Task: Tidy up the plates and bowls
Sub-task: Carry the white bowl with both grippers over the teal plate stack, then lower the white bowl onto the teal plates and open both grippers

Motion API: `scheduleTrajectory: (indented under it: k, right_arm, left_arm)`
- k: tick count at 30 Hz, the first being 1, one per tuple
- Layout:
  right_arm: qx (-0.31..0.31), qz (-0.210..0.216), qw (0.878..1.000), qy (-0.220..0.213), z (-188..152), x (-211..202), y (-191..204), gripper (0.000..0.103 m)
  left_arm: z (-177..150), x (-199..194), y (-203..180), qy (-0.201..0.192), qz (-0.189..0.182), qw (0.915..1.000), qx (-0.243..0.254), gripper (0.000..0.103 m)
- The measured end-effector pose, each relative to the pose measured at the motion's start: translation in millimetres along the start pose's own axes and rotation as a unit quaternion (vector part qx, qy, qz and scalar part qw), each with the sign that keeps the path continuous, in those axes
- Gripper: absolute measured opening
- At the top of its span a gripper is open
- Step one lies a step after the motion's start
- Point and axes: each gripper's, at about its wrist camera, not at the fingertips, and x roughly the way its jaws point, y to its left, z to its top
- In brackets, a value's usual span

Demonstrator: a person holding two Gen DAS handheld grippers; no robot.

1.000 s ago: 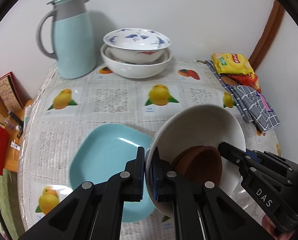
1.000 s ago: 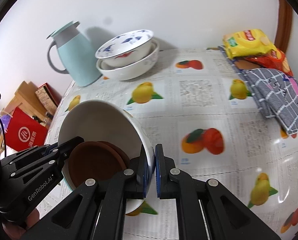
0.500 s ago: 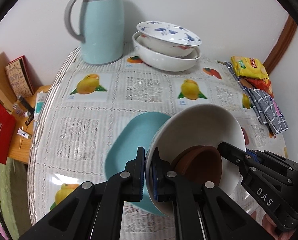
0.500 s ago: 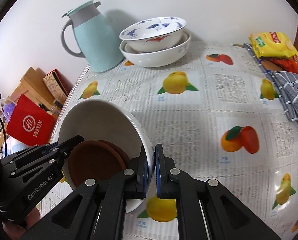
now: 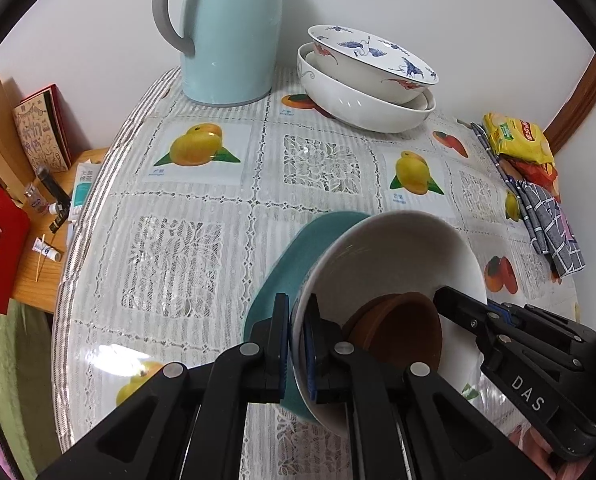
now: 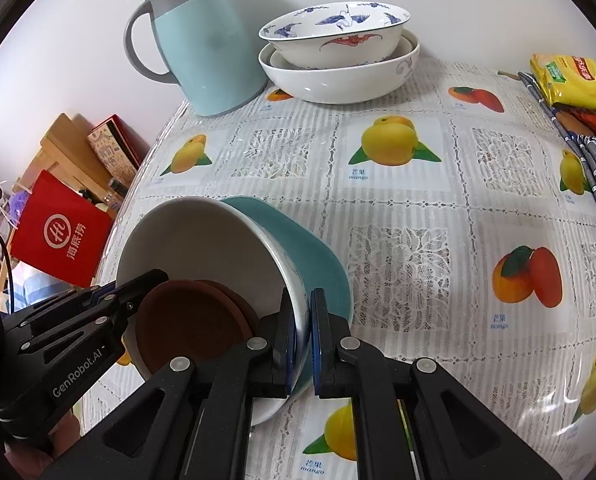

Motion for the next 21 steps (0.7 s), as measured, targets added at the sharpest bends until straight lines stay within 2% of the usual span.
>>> scheduleTrajectory:
  k: [14,21]
  right_arm:
    - [-0.029,-0.016,0.999,-0.023,12,1,4,0.008]
    - [-0.049,-0.028,0.997,-0.043,8,-11,8,0.008]
  left_arm:
    - [7,12,8,0.003,-0.026,0.9996,-0.010,0.008]
    - [6,5,8,-0.004,-0.020,0.9997,-0.009,0.011]
